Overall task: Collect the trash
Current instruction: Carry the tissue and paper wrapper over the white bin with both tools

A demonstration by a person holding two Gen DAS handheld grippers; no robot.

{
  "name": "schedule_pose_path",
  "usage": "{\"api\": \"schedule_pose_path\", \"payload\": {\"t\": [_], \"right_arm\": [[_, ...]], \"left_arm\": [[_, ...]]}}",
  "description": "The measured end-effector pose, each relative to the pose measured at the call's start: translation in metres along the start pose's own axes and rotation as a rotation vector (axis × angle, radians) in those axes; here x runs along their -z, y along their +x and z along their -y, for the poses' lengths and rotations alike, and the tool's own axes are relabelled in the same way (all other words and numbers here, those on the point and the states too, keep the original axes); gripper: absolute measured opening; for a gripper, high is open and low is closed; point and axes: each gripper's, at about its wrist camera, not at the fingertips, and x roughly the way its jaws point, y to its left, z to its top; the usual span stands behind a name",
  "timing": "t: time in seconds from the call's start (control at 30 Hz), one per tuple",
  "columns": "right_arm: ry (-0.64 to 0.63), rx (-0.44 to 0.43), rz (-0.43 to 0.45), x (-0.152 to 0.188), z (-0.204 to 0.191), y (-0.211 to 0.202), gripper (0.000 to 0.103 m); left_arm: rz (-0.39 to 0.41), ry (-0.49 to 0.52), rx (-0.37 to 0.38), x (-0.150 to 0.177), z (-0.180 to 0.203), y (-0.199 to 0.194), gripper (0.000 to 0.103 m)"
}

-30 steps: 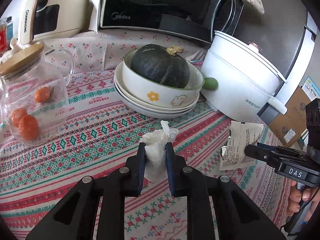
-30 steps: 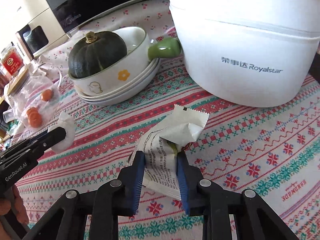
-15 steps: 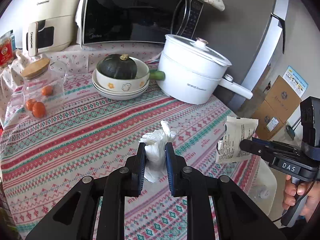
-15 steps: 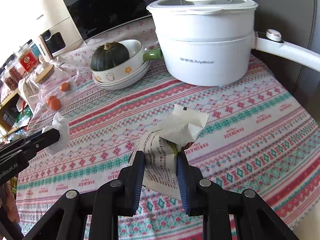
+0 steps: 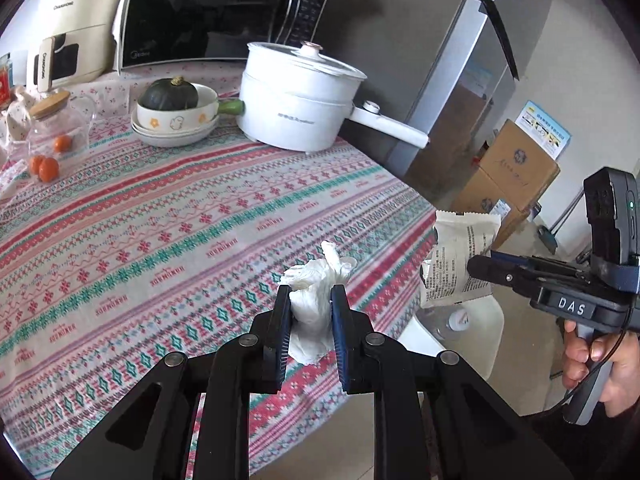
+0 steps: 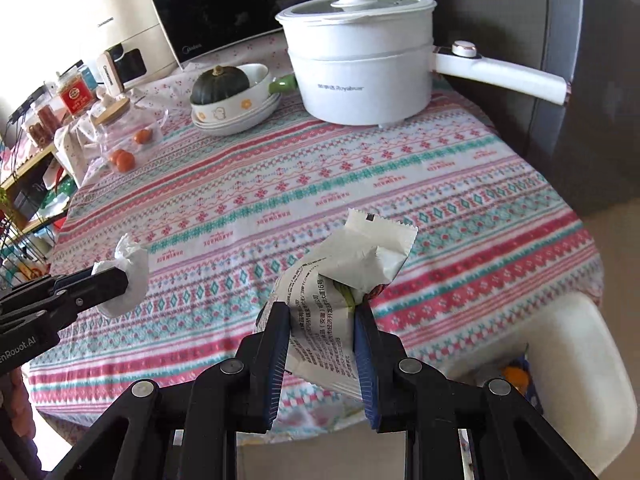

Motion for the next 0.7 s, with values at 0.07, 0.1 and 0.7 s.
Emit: {"api": "schedule_pose_path", "payload": {"t": [0.07, 0.1, 0.7], "right_arm": [[0.024, 0.000, -0.010, 0.008, 0.011, -0.008, 0.029], [0.031, 0.003, -0.008, 0.012, 0.017, -0.012, 0.029], [0.303, 0.235, -0.096, 0.101, 0.196, -0.054, 0.029]], "left_arm": [[-0.016, 0.017, 0.012, 0.010, 0.011, 0.004, 0.020], [-0.027, 0.019, 0.021, 0.014, 0.016, 0.007, 0.020], [-0.137, 0.224, 0.197, 0.028, 0.154, 0.074, 0.020]]}}
